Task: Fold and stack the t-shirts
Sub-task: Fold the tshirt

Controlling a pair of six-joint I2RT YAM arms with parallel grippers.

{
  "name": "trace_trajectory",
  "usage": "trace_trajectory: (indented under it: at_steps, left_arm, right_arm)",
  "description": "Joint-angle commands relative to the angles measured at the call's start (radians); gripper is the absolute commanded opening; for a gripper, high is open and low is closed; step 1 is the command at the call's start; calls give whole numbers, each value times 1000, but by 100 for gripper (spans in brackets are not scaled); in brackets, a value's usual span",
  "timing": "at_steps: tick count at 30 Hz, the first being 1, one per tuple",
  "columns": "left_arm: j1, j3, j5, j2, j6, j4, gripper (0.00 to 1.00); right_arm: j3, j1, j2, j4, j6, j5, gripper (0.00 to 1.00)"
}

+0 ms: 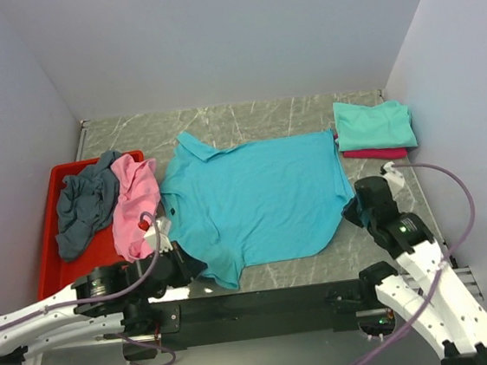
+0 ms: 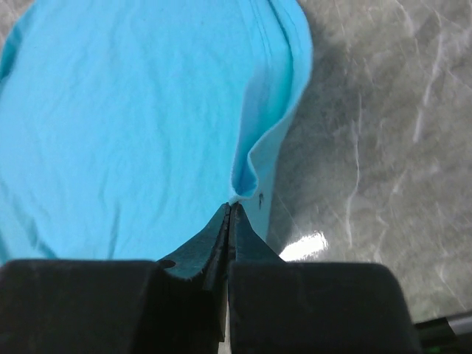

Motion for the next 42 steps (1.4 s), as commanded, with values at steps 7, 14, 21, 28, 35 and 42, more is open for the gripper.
trace_trajectory:
  at_steps: [7,14,21,28,35,42]
  left_arm:
    - [111,24,-199,198,177,270,1]
    - [371,44,15,379,404,465,1]
    - [553,101,190,563,589,628,1]
    - [645,187,280,698,681,676,1]
    - [687,323,345,874,777,686,1]
    - [748,391,346,985,817,689,1]
  right_arm:
    - [-35,-15,260,380,-82,89,0]
    - [-18,-95,375,515,-146,118,0]
    - [32,-213,539,619,-219,53,0]
    - [94,-249,694,690,-257,22,0]
    - [160,-252,771,708,-268,17,0]
    - [221,-259,830,711,-280,25,0]
